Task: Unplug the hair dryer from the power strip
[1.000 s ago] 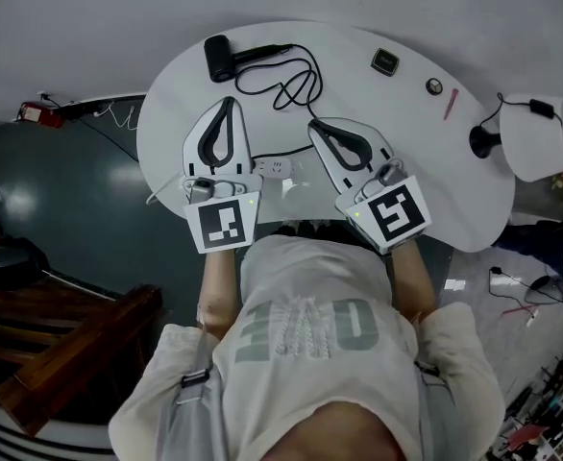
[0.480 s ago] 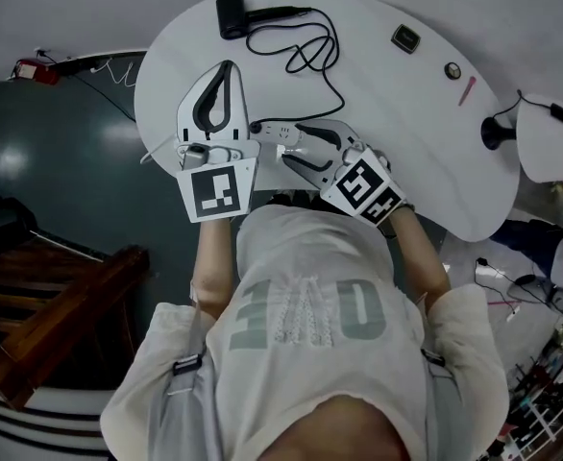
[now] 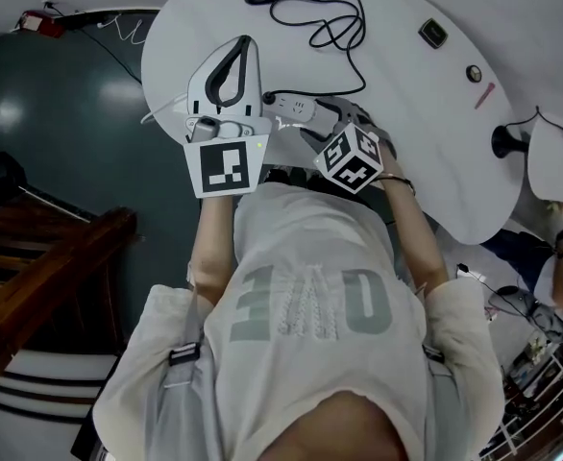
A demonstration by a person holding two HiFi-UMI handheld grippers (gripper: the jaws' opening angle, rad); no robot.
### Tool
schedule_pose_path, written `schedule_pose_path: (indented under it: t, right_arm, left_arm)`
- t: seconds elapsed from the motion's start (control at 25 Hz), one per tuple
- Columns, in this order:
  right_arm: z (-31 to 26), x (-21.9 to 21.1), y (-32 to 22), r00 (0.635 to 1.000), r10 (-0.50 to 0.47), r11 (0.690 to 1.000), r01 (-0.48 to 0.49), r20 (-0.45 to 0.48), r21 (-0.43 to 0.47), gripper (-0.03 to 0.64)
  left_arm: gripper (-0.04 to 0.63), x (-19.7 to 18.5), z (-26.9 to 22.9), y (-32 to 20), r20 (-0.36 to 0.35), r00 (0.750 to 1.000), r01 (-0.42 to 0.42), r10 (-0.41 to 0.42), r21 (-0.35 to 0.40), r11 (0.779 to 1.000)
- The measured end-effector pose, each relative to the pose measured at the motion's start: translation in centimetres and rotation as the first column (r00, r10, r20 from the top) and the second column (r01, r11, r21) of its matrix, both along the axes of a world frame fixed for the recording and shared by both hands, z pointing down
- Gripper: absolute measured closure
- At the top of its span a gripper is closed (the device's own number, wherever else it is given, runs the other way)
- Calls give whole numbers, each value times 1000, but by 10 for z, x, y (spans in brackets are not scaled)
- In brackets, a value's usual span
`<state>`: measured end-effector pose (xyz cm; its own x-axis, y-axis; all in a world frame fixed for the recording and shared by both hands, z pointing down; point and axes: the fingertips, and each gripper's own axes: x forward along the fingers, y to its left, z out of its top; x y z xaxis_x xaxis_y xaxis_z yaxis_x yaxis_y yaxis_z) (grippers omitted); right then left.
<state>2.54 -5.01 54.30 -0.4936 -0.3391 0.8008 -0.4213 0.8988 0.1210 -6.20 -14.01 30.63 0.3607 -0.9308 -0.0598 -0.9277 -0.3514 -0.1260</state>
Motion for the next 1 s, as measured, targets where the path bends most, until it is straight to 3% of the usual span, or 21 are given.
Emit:
schedule_pose_path:
  t: [0.48, 0.72, 1.0]
  right_arm:
    - [26, -8, -15, 998, -27, 999, 25, -52, -31, 364]
    - [37, -9, -12, 986, -60, 998, 56, -157, -27, 376]
    - [38, -8, -12, 980, -67, 997, 59, -185, -45, 377]
  left_arm:
    - [583, -15, 17, 2, 9, 999, 36, -35, -36, 999]
    - [582, -19, 26, 3, 8, 999, 42, -42, -59, 997]
    - [583, -17, 34, 2, 11, 1000, 28, -28, -70, 997]
